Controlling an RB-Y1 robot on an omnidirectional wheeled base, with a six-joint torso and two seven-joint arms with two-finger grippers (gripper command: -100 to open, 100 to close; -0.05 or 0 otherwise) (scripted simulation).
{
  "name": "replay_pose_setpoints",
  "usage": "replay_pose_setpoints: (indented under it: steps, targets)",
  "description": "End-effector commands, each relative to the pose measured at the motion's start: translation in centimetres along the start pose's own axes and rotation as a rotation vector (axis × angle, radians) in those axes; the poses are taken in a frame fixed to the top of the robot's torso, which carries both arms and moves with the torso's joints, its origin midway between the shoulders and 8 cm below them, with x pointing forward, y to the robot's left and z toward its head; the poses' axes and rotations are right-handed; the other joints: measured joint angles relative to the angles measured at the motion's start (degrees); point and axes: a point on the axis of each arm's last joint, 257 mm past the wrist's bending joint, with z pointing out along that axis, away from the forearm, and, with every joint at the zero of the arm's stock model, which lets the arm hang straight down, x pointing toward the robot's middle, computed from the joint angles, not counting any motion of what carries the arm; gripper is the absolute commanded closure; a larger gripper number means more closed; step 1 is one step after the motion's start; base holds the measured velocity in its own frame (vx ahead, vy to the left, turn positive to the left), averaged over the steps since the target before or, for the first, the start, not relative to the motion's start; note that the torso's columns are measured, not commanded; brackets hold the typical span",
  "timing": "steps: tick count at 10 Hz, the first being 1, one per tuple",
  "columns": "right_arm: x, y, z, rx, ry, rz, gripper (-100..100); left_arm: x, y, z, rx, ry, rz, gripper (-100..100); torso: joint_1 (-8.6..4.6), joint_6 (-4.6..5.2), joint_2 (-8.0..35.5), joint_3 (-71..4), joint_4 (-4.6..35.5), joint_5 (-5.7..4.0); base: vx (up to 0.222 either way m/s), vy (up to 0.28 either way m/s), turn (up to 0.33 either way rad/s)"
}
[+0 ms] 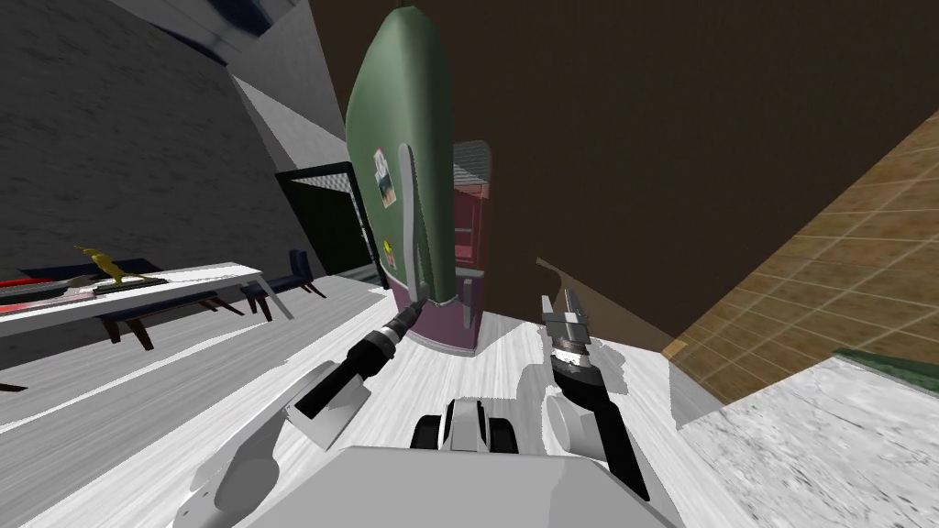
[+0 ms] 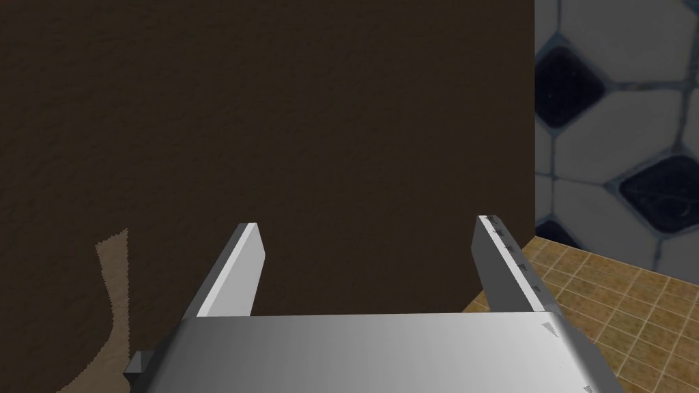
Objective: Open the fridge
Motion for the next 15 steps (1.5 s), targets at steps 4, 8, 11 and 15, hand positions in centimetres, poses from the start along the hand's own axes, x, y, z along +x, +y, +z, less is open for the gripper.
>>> replay_pose_setpoints:
  steps: [4,8,11,15]
  targets:
    - [0.0,0.0,0.0,0.0,0.0,0.0,0,3.1,-2.2,-0.9,0.066,0.095,0.007,100,0.62,-0.12,-0.08,-0.13,0.11,0.08,-0.112,0.287,-0.095]
    - [0.0,0.0,0.0,0.0,0.0,0.0,0,4.7,-3.2,-1.5,0.096,0.144,0.008,100,0.52,-0.08,-0.38,-0.3,0.09,0.06,-0.098,0.252,-0.056]
    - [0.0,0.0,0.0,0.0,0.0,0.0,0,6.2,-4.2,-2.2,0.125,0.193,0.006,100,0.74,-0.07,-0.46,-0.43,0.15,0.06,-0.097,0.254,-0.074]
    - [0.0,0.0,0.0,0.0,0.0,0.0,0,7.7,-5.1,-3.0,0.151,0.243,0.002,100,0.39,0.02,0.03,-0.11,0.13,0.06,-0.12,0.281,-0.064]
